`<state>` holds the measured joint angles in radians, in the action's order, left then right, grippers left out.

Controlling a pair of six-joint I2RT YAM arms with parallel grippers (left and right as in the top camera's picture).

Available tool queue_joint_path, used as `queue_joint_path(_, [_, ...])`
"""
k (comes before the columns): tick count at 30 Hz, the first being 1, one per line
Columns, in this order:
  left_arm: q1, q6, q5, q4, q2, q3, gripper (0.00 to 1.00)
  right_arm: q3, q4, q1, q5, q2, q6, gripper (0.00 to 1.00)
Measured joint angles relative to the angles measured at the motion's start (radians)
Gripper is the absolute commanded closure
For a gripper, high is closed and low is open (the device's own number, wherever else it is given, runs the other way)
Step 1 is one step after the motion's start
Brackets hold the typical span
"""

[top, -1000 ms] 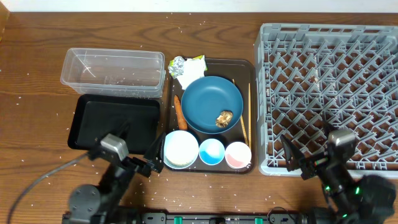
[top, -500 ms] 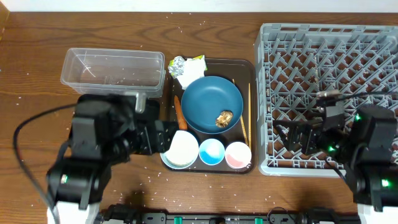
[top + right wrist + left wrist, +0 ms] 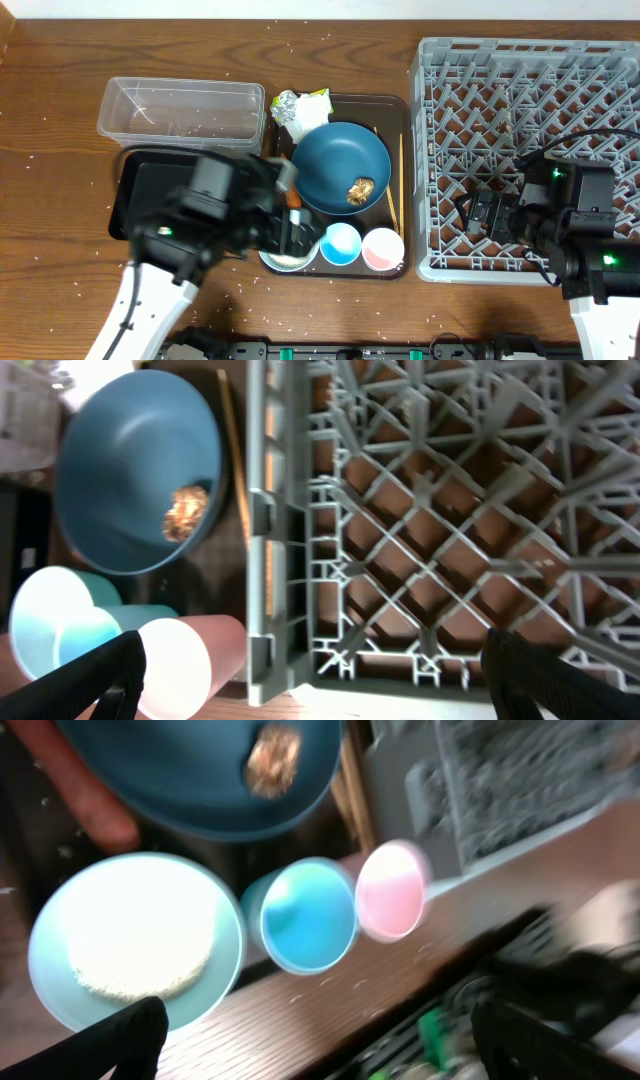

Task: Sort waste into correct bins and load items into the dishwasher rack
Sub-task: 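Grasp the light blue cup with the left gripper and lift it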

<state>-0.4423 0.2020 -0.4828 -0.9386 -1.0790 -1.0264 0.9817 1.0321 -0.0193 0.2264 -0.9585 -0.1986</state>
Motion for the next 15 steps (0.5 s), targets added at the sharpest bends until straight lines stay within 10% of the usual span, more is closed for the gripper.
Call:
queue_joint_path(6, [-0.224, 0.000, 0.261, 0.025, -0.097, 0.000, 0.02, 0.000, 0.005, 0.000, -0.025, -0.018, -0.014, 0.01])
queue_joint_path(15, [-0.282, 0.004, 0.388, 0.155, -0.356, 0.001, 0.31, 0.000, 0.030, 0.000, -0.036, -0.022, -0.022, 0.01])
